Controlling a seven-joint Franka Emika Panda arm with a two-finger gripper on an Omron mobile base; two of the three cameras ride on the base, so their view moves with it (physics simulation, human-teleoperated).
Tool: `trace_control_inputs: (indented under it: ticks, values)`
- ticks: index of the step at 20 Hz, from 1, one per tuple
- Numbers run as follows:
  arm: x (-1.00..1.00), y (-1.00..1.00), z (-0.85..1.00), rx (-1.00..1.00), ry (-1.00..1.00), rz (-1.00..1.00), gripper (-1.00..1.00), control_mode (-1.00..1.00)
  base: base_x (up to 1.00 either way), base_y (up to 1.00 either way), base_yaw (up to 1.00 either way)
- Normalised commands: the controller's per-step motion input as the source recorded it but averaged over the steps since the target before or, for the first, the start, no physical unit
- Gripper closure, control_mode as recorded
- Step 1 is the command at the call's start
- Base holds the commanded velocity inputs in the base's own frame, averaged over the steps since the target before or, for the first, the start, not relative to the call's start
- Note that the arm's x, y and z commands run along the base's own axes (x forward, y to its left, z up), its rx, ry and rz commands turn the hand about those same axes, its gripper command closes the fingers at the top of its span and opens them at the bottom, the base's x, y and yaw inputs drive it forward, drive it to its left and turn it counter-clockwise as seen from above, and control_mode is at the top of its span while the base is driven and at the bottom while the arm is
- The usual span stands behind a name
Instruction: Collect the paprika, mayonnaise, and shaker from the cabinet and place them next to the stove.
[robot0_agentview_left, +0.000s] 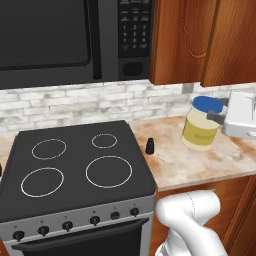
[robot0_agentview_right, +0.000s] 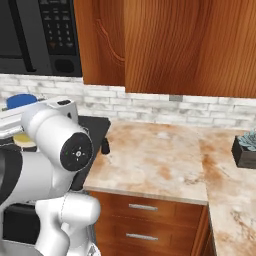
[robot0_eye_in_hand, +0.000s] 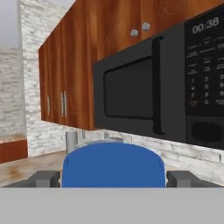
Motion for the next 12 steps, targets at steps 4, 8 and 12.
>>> trace_control_inputs:
  ticks: [4, 8, 12]
  values:
    - [0.00, -0.58, -0.71, 0.00, 0.02, 0.17, 1.00, -1.00, 0.00, 0.00, 0.00]
    - [0.04, -0.46, -0.79, 0.00, 0.05, 0.17, 1.00, -1.00, 0.00, 0.00, 0.00]
    - [0.25, -0.23, -0.74, 0.00, 0.00, 0.17, 1.00, -1.00, 0.00, 0.00, 0.00]
